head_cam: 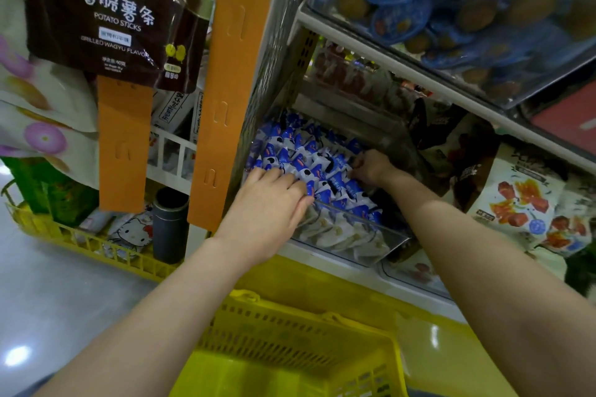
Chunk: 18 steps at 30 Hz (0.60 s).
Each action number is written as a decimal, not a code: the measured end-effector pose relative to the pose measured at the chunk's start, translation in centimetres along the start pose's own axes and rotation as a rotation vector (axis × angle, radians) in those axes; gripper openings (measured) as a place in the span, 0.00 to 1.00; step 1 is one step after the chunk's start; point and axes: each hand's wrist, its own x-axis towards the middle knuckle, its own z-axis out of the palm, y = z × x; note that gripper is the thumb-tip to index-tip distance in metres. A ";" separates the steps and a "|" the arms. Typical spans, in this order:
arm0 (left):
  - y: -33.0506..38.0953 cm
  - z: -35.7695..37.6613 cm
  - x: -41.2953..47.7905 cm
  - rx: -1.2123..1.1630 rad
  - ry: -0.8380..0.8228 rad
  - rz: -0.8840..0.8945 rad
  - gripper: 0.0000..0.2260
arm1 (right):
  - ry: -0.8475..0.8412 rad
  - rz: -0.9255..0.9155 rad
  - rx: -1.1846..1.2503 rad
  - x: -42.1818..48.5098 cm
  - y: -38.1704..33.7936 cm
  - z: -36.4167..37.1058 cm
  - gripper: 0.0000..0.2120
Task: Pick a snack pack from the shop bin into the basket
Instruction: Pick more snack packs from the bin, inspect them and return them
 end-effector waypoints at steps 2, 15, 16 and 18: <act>0.0 0.0 0.0 -0.002 -0.014 -0.006 0.19 | 0.036 0.012 -0.001 0.2 0.1 0.2 0.07; 3.7 -0.9 -0.9 -0.458 0.152 -0.166 0.06 | 0.640 -0.315 0.148 -5.1 0.8 -2.8 0.12; 3.9 -0.9 -1.2 -0.447 0.135 -0.179 0.07 | 0.631 -0.326 0.145 -5.4 1.0 -2.7 0.12; 3.8 -0.7 -1.7 -0.334 0.096 -0.169 0.09 | 0.603 -0.298 0.165 -5.6 1.1 -2.3 0.12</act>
